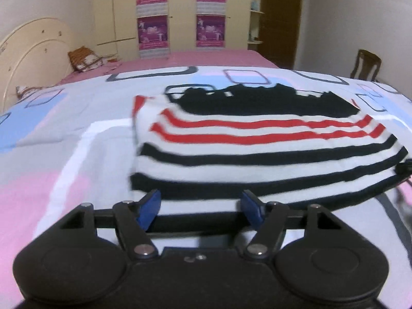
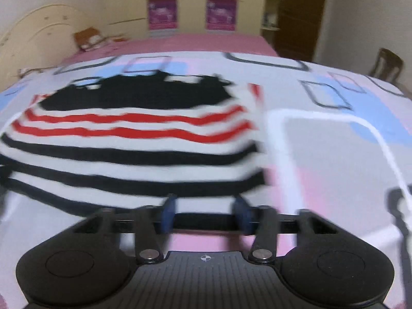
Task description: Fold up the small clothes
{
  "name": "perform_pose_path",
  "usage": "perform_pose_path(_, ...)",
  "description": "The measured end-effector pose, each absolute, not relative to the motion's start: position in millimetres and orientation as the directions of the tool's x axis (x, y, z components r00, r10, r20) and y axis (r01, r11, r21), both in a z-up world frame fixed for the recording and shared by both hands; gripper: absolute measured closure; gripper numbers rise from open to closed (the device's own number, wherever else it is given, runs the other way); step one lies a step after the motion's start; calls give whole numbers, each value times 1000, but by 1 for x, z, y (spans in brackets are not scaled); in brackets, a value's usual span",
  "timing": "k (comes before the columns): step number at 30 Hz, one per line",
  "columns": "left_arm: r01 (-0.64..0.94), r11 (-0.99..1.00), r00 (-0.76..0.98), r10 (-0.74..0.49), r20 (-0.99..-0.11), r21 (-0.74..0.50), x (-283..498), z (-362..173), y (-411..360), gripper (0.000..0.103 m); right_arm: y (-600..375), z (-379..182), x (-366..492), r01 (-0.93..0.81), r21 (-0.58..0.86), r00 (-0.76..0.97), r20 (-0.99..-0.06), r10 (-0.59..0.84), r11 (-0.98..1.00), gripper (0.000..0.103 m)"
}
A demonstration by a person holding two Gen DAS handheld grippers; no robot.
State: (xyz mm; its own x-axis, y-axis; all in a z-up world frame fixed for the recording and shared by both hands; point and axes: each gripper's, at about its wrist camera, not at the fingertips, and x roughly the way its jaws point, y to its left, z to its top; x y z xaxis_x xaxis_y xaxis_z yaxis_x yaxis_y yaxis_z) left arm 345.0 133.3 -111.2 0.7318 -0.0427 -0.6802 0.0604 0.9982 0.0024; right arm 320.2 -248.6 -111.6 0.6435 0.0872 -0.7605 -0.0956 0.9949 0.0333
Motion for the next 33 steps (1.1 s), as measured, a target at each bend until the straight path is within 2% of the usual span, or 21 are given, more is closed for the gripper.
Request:
perform_pose_path(1,66,998,729,-52,-683,-5,344,-112,134,37,-256,-114,320,-87,32,638,-766,81,996,86)
perform_pose_path(2,67,998,727,-50,-685,-1,344,-112,133,37,-261,-117,319,-85,30,632,-771,77,996,88)
perform_pose_path(7,47,999,724,-39,-688,-8,346,-109,130,38,-263,-108,314,-86,17,651,-756,69,996,89)
perform_pose_path(10,48,999,718,-36,-695,-2,345,-109,129,40,-267,-117,315,-84,19,625,-778,68,996,89)
perform_pose_path(20,40,999,718,-32,-695,-4,341,-112,131,39,-271,-109,312,-68,29,647,-760,66,997,89)
perform_pose_path(33,34,999,704,-31,-710,-10,343,-110,132,38,-274,-114,317,-93,27,617,-783,79,995,89)
